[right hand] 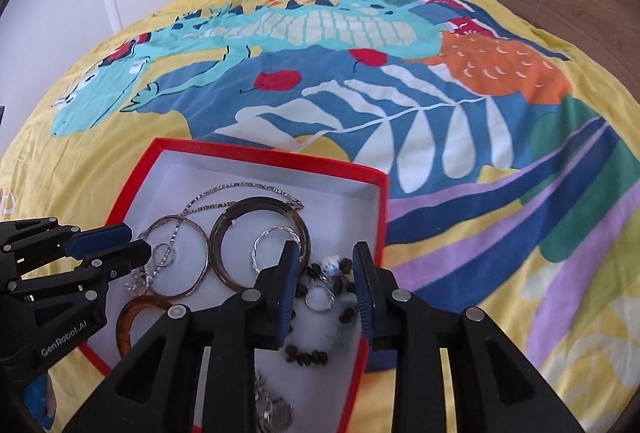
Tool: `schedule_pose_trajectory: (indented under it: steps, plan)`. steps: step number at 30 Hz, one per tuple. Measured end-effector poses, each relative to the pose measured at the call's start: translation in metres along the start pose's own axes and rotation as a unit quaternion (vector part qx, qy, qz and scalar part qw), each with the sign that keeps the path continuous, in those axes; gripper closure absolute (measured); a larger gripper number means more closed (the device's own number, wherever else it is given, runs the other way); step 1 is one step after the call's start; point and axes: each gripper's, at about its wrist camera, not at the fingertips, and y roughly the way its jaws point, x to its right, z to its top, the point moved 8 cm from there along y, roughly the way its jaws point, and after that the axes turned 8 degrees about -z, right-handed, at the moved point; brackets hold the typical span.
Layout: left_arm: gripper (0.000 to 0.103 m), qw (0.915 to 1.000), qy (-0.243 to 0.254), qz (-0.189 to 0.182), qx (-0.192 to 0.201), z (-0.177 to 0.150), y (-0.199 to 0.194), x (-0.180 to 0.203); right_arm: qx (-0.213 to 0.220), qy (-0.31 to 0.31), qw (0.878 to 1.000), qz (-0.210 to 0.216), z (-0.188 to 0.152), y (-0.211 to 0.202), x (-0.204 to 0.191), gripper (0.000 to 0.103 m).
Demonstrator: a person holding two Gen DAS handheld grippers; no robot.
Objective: Organize jewelry
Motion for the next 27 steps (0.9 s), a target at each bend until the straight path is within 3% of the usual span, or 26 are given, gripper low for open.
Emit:
schedule_pose_trajectory:
  steps: [12, 18, 27]
  plan:
    - [0.065, 0.9991, -0.010, -0.029, 0.031, -0.011, -0.065, 0.012, 0.021, 0.039, 0.999, 0.005, -0.016, -0.073, 0.007, 0.054]
    - [0.061, 0.9982, -0.008, -0.037, 0.048, -0.026, -0.101, 0.016, 0.026, 0.045, 0.999, 0.009, -0.029, -0.101, -0.002, 0.053]
    - [0.056, 0.9963, -0.002, 0.024, 0.083, -0.078, -0.183, -0.006, 0.037, 0.046, 0.998, 0.010, -0.058, -0.151, -0.022, 0.048]
